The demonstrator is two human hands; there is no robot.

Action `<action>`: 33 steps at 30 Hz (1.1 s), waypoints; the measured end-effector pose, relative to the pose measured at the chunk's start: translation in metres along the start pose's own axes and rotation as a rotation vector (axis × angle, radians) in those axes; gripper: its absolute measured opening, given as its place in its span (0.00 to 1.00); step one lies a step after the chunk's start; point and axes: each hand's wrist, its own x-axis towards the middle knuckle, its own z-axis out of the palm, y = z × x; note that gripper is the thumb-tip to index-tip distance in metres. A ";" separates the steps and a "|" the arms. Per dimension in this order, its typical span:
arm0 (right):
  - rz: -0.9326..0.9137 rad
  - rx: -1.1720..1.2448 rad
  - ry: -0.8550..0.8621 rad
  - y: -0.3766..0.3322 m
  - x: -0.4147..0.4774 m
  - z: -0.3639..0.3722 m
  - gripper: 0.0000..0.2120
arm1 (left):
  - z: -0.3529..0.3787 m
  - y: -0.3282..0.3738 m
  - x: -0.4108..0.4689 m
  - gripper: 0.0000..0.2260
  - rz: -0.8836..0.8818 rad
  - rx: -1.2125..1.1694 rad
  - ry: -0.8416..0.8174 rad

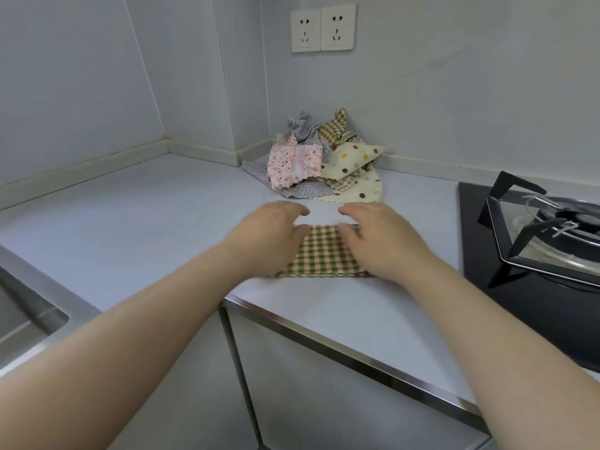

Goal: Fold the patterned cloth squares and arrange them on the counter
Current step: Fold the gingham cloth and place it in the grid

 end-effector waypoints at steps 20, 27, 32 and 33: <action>0.142 -0.156 -0.396 0.018 0.010 0.034 0.32 | 0.029 -0.018 -0.005 0.38 -0.205 0.174 -0.441; 0.379 -0.175 -0.357 0.027 0.006 0.027 0.34 | 0.026 -0.023 -0.002 0.45 -0.306 0.283 -0.451; 0.451 -0.173 -0.253 0.026 0.004 0.022 0.31 | 0.032 -0.015 0.001 0.34 -0.227 0.274 -0.284; 0.446 -0.187 -0.234 0.025 0.003 0.019 0.29 | 0.033 -0.011 0.001 0.33 -0.185 0.231 -0.265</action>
